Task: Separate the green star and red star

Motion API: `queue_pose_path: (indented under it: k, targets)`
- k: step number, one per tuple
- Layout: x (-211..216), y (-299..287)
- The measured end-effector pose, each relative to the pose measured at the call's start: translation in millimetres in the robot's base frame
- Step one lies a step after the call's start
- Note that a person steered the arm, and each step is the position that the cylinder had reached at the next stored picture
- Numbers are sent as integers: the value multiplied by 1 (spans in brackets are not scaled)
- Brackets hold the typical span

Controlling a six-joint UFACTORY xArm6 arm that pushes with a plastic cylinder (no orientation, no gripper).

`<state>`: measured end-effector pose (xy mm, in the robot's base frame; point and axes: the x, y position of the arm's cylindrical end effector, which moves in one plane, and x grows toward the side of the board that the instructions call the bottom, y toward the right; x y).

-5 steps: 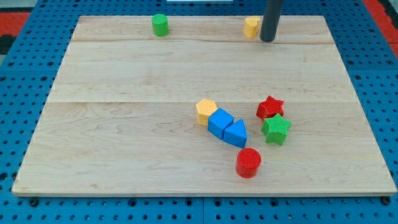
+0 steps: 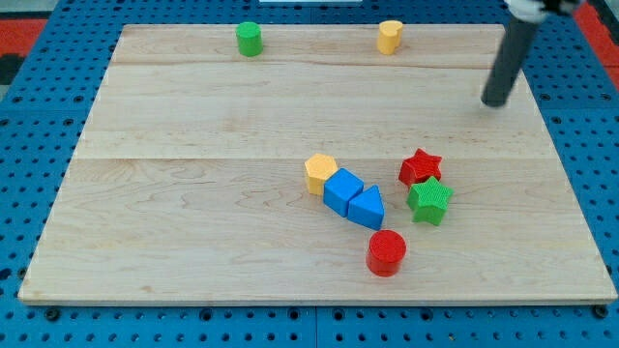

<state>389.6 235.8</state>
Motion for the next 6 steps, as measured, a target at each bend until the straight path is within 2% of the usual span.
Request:
queue_pose_path:
  k: [1,2,3,4,6]
  targets:
    - [73,-7]
    - [71,-79]
    - [99,-115]
    - [100,-147]
    - [-1,-233]
